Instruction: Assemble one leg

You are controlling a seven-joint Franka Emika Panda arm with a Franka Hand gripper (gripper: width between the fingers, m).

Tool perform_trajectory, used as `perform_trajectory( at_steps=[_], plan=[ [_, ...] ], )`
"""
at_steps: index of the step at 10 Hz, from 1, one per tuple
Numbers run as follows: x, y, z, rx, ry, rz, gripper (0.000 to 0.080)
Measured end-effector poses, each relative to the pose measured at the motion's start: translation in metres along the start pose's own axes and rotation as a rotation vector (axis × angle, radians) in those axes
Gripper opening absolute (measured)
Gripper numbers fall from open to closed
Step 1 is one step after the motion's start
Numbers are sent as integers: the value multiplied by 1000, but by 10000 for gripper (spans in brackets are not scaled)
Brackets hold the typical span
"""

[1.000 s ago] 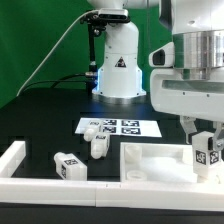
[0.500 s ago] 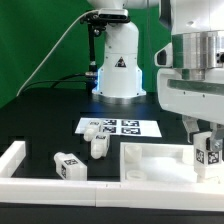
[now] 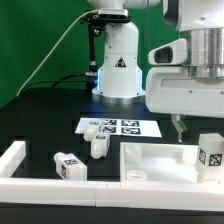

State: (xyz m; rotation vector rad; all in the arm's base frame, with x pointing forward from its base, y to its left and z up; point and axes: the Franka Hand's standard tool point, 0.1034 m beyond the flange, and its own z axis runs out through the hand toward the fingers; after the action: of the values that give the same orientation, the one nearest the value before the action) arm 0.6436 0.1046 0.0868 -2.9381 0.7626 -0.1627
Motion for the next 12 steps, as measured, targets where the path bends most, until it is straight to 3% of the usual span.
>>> perform_trajectory(
  at_steps=[3,5,6,7,8,9,10,12],
  plan=[
    [2,0,0,-6,9,-356,649],
    [1,-4,0,-6,18,-414,649],
    [1,-4,0,-6,18,-382,532],
    [1,-4,0,-6,18,-380,532],
    [1,-4,0,-4,18,-330,350],
    [1,-4,0,-3,17,-244,284],
    [0,-4,0,-4,16,-182,284],
    [-2,-3,0,-35,36,51,284]
  ],
)
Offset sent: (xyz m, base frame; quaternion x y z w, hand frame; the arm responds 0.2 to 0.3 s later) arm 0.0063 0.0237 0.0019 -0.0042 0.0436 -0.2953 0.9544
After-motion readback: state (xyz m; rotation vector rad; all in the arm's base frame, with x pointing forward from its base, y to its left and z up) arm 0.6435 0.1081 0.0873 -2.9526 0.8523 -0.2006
